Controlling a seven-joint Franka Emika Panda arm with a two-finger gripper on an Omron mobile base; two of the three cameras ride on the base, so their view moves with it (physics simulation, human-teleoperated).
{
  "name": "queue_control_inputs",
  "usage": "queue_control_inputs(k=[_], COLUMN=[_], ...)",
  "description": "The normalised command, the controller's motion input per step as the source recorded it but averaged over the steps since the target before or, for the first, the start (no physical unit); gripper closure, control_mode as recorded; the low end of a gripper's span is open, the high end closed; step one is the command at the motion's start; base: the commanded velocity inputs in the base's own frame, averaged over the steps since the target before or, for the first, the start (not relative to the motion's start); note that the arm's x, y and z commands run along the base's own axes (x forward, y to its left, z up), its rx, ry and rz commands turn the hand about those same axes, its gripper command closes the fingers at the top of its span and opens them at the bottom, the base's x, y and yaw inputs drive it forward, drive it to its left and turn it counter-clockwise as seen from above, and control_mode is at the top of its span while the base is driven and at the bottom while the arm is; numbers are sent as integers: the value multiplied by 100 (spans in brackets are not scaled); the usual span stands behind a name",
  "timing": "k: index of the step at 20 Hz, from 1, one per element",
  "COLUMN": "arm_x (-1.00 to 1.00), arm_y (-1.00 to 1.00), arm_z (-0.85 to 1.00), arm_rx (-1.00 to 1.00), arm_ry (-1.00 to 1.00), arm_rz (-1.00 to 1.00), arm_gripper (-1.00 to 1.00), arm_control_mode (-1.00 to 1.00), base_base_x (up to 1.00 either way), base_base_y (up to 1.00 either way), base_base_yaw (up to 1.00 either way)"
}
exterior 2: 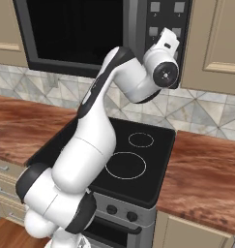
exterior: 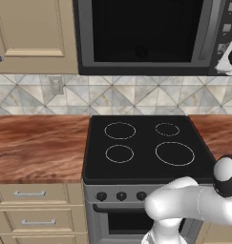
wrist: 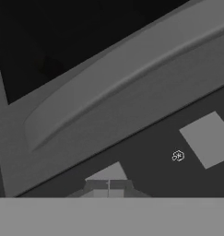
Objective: Transport the steak from the fridge to the microwave and turn on the microwave.
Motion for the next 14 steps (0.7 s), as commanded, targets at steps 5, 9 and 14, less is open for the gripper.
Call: queue_control_inputs(k=[5, 9, 14], arm_x=[38, 39, 54], arm_y=[-4, -5, -3], arm_z=[-3, -16, -29], arm_rx=[0, -1, -6], arm_ry=[0, 0, 0], arm_rz=[0, 0, 0], arm_gripper=[100, 100, 100], arm_control_mode=[-100, -100, -100], base_base_x=[0, 0, 0], base_base_y=[0, 0, 0], base_base_yaw=[0, 0, 0])
